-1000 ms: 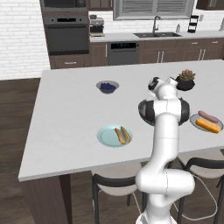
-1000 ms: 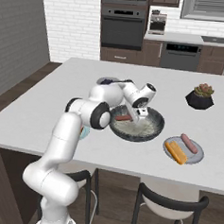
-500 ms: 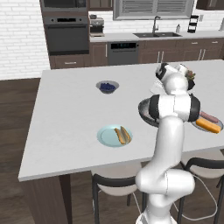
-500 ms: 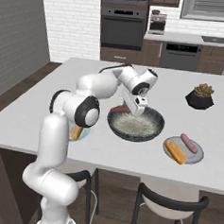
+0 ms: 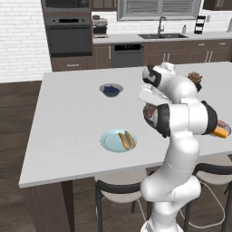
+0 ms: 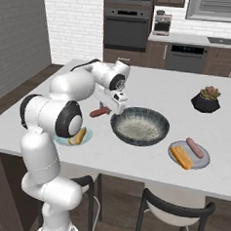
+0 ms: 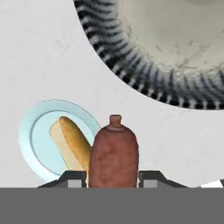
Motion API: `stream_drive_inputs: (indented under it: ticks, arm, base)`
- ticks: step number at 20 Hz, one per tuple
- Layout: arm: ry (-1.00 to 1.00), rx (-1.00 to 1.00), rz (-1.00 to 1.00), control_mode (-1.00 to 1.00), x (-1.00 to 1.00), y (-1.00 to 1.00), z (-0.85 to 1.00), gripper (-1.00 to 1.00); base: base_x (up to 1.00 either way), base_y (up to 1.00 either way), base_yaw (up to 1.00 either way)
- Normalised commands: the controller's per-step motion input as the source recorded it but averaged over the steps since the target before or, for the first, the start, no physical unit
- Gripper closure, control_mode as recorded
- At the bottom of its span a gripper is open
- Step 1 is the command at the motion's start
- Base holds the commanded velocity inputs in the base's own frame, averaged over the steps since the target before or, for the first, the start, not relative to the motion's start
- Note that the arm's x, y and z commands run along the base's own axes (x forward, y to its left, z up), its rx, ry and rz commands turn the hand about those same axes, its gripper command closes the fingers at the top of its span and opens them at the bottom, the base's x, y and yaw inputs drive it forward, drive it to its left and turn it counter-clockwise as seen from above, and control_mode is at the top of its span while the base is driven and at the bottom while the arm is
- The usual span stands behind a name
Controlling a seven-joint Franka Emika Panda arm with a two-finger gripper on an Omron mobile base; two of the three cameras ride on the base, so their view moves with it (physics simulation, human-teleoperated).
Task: Place one bun and one sausage from the bowl on each plate.
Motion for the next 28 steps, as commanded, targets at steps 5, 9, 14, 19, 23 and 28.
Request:
stream_drive_inputs:
  ticks: [5, 9, 14, 19, 23, 28]
  arm:
    - [0.0, -0.09, 0.23, -1.0, -0.17, 0.82, -0.11, 1.0]
    - [0.01, -0.12, 0.24, -1.0, -0.07, 1.0, -0.12, 1.0]
    - [0.06, -0.07, 0.34, -1.0, 0.11, 0.95, -0.25, 1.0]
    - [0.0, -0.02, 0.3, -1.0, 0.02, 0.59, -0.46, 1.0]
    - [0.0, 0.0, 0.06, -1.0, 0.02, 0.21, -0.63, 1.0]
    - [-0.01, 0.0, 0.0, -1.0, 0.17, 0.02, -0.36, 1.0]
  base:
    - [0.0, 0.0, 0.0]
    - [0.0, 0.0, 0.0]
    - [0.0, 0.0, 0.0]
    - [0.0, 0.0, 0.0]
    - [0.0, 0.0, 0.0]
    - [0.0, 0.0, 0.0]
